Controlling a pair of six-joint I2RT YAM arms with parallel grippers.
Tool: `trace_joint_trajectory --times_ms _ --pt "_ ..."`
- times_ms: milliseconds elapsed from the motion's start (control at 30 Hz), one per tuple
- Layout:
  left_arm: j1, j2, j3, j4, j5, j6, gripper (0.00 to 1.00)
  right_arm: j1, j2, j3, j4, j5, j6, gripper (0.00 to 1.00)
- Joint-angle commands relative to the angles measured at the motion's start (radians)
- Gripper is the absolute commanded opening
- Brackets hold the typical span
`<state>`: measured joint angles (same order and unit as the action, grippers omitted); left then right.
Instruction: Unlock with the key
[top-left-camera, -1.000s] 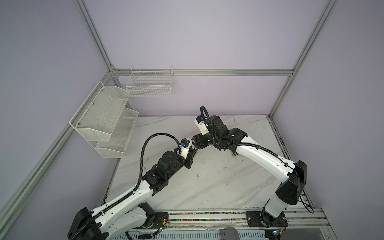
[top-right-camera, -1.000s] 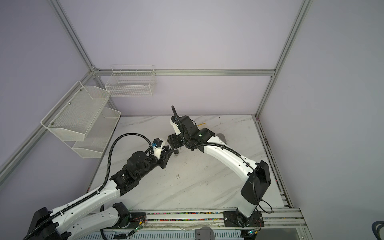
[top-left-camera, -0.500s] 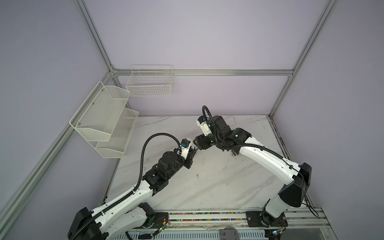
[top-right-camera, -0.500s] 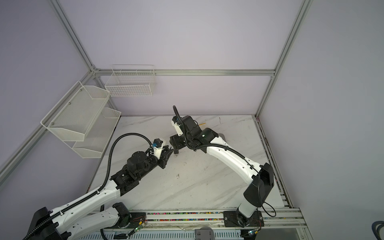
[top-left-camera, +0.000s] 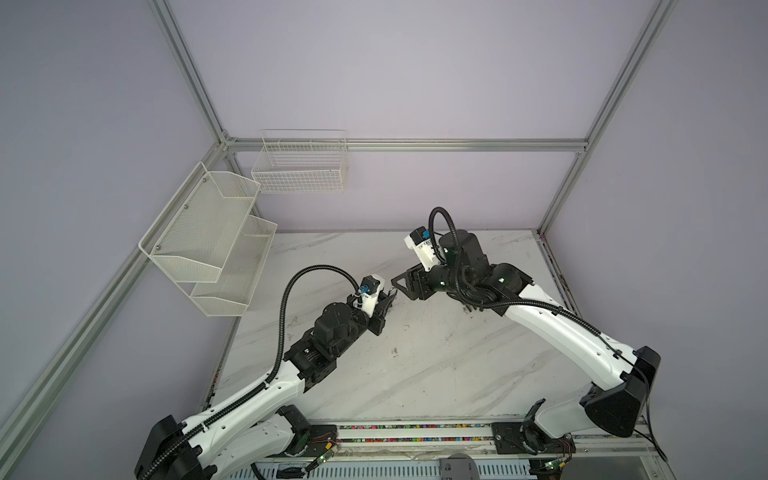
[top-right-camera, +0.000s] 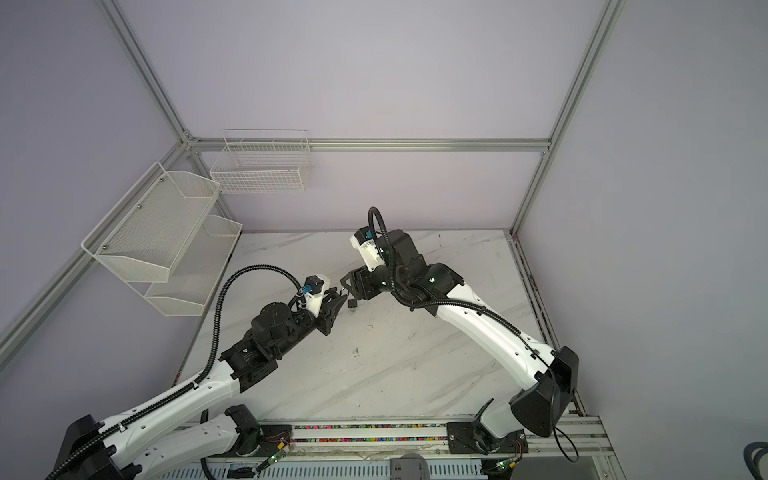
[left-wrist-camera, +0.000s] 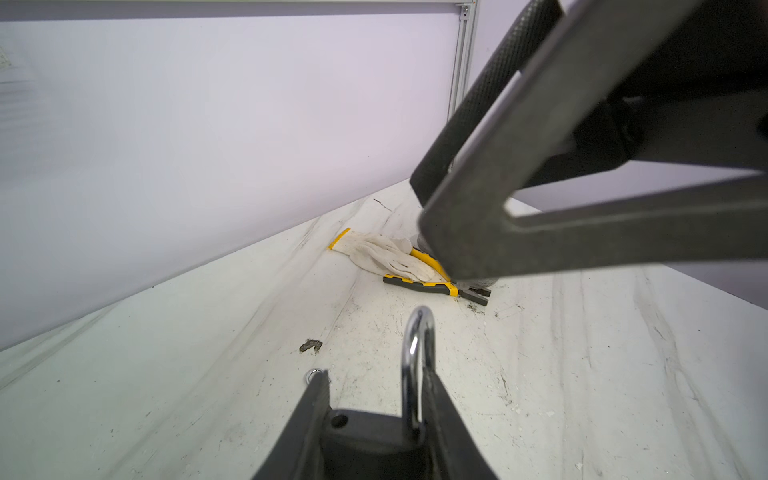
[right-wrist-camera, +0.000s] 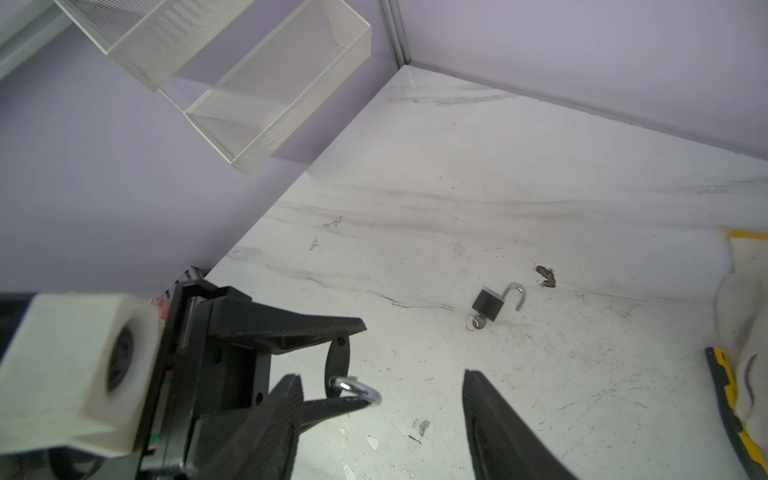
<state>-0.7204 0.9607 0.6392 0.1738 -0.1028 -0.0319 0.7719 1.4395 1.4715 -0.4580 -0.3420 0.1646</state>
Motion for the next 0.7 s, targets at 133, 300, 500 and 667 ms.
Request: trace_joint_trajectory --times_ms 133,300,500,667 --pt "0.001 -0.020 -0.024 0.078 0.020 0.031 0.00 -0.023 -0.011 -0.114 0.259 -0.239 0.021 0.60" --pt "0.001 -0.023 -0.026 0.079 0.022 0.032 0.00 -0.023 0.018 -0.138 0.308 -0.282 -0.003 0.60" --pt "0.002 -0.017 -0.021 0.082 0.017 0.032 0.00 -0.023 0.048 -0.143 0.313 -0.289 -0.011 0.58" --pt "0.002 -0.002 -0.013 0.090 -0.003 0.023 0.00 -0.023 0.041 -0.166 0.311 -0.275 -0.004 0.49"
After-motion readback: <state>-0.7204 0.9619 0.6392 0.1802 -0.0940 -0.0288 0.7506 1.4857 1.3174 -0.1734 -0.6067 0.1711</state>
